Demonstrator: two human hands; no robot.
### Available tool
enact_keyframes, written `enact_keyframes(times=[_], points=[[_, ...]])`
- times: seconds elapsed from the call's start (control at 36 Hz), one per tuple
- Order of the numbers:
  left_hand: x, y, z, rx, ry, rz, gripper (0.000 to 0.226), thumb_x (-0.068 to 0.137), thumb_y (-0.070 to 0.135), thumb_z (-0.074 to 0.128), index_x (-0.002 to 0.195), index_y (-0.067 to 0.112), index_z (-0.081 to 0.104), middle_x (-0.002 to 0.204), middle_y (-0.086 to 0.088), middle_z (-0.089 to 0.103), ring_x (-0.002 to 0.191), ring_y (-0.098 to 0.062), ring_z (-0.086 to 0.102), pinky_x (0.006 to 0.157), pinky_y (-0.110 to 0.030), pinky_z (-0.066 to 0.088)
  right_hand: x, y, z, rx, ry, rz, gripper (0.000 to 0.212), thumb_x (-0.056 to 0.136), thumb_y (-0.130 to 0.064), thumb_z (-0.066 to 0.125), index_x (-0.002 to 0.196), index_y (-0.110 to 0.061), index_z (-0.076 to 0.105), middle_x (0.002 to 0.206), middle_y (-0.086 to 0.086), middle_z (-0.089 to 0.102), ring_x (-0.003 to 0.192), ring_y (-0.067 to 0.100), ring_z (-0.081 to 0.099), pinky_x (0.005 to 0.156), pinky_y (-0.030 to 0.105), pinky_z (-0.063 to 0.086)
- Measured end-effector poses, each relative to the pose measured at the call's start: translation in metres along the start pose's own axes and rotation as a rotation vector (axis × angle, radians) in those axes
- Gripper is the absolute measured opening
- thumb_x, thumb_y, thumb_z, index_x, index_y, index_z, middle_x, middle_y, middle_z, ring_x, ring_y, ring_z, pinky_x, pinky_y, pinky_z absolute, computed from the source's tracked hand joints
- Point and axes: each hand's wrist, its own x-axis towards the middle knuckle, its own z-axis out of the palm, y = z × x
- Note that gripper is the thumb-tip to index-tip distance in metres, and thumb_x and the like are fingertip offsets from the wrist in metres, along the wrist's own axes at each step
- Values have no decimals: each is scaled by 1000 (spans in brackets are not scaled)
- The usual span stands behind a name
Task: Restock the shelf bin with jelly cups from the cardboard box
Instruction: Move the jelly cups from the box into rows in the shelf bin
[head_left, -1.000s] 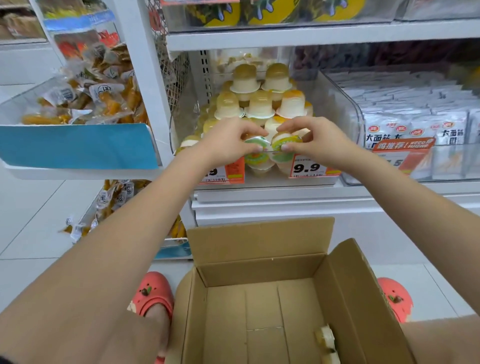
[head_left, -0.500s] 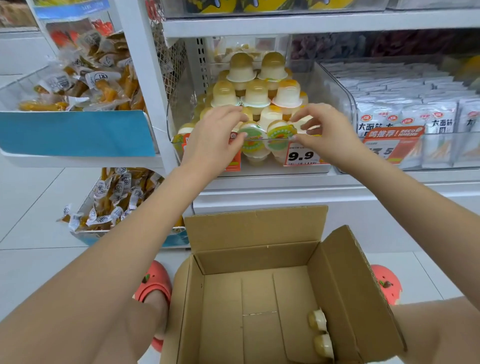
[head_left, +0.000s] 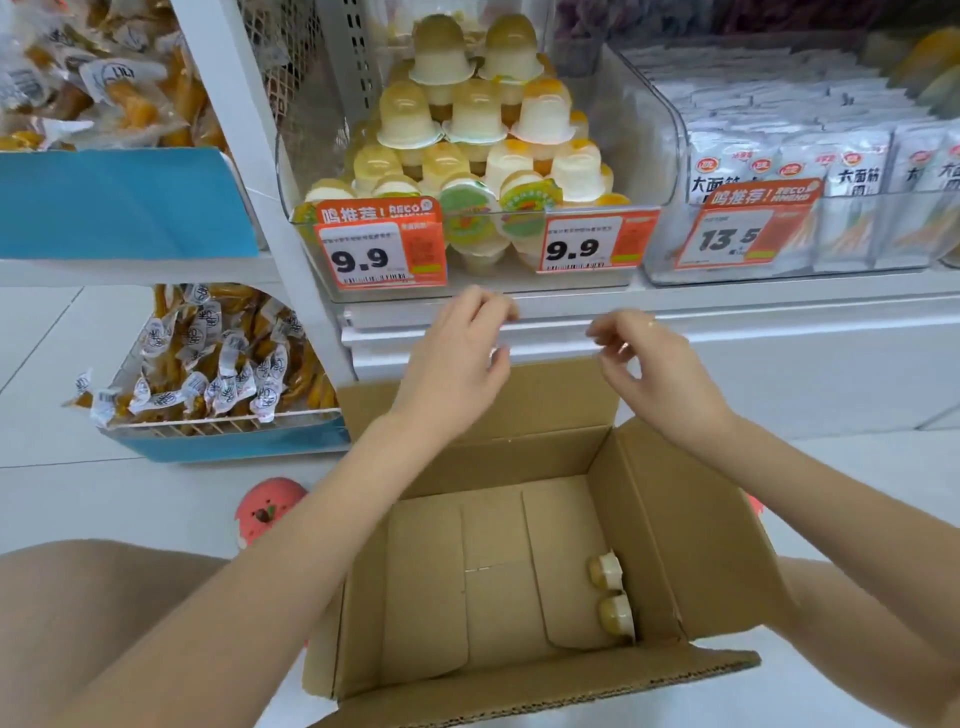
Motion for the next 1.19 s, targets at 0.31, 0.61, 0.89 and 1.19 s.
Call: enact_keyframes(times=[0.31,0.61,0.89,1.19], points=[[-108,-1,181,-240,-952,-492,40,83,9,64,120,6,49,118,-13,56,105,-27,56,89,-40,48,-91,82,110,-429,-1023,128,50,84,11,45,127,-15,47,117,8,52,104,24,53,80,35,49],[-161,28,280,-145,-1345,-542,58,83,52,59,129,18,49,124,-9,59,109,-29,58,84,-35,47,-115,128,190,-633,-1630,-31,49,95,-13,50,140,-26,37,138,9,42,123,31,46,91,41,45],[-167,58,324,-378,-1170,-850,43,89,37,55,125,12,51,117,-11,62,101,-30,61,84,-39,50,-123,148,196,-610,-1611,60,32,97,-23,42,127,-14,52,136,11,46,122,31,45,98,38,35],[-164,17,317,-884,-970,-1282,33,89,11,56,121,7,51,112,-17,62,80,-24,64,72,-35,58,-104,146,182,-171,-1351,458,47,82,-28,67,125,-17,54,119,4,58,109,22,56,81,29,46]])
